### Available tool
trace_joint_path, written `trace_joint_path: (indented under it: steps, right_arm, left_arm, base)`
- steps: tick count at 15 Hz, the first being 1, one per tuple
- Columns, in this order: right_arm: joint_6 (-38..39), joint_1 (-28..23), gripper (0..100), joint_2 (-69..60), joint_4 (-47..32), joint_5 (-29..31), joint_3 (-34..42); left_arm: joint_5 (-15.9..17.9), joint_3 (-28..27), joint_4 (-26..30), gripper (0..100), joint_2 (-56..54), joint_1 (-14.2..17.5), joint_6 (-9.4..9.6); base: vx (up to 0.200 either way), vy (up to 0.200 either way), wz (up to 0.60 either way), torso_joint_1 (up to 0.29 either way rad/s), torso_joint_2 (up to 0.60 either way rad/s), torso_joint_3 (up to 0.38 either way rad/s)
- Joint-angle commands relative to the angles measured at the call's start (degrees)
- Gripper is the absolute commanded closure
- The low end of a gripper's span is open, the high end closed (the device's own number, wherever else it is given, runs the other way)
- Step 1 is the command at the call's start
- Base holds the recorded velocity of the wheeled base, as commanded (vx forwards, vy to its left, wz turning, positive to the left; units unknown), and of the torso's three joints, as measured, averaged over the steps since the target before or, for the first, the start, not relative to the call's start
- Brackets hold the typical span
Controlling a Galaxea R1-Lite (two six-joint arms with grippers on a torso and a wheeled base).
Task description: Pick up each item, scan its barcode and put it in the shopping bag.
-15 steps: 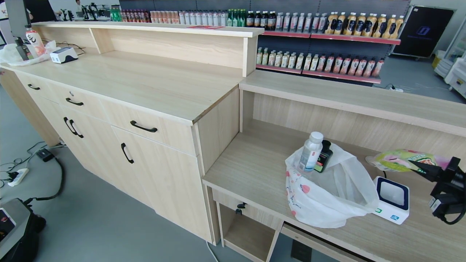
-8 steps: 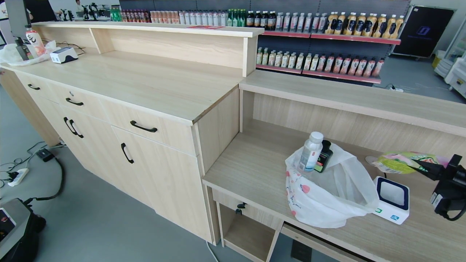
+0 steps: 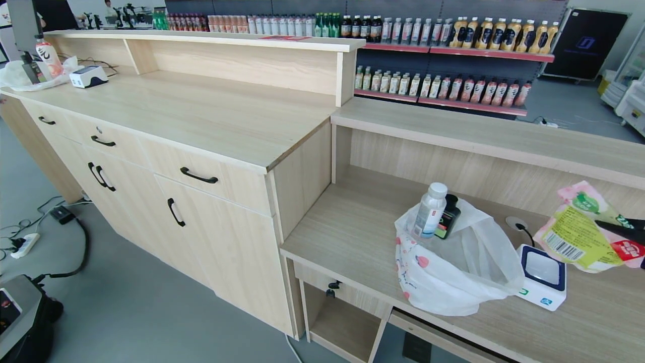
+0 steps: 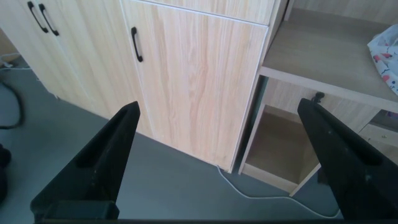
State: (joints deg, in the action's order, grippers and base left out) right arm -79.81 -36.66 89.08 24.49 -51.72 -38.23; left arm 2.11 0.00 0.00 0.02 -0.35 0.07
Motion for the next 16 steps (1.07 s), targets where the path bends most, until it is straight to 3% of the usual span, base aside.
trace_joint_path:
  steps: [1,2,4,7,12,16]
  right_arm:
    - [12.9,3.2,100,-14.4,-8.0,4.7,3.0]
    - [23.9,6.0,100,-17.7,-13.9,6.5,3.2]
    - [32.1,7.6,100,-20.4,-20.0,7.8,3.4]
    - [41.9,8.7,100,-22.0,-21.1,8.0,3.5]
    - [50.0,10.0,100,-22.0,-20.4,8.2,2.6]
    - [51.7,12.3,100,-18.9,-16.7,9.4,2.5]
  left_arm:
    - [0.0,0.0,0.0,0,0.1,0.0,0.01]
    - [0.0,0.0,0.0,0,0.1,0.0,-0.07]
    - [0.0,0.0,0.0,0,0.1,0.0,-0.07]
    - [0.0,0.0,0.0,0,0.1,0.0,0.01]
    - [0.0,0.0,0.0,0,0.1,0.0,0.01]
    - [0.0,0.0,0.0,0,0.1,0.0,0.01]
  base:
    - [0.000,0.000,0.00,0.000,0.00,0.000]
    - [0.000,0.000,0.00,0.000,0.00,0.000]
    - [0.000,0.000,0.00,0.000,0.00,0.000]
    - [0.000,0.000,0.00,0.000,0.00,0.000]
    - [0.000,0.000,0.00,0.000,0.00,0.000]
    - [0.000,0.000,0.60,-0.001,0.00,0.004]
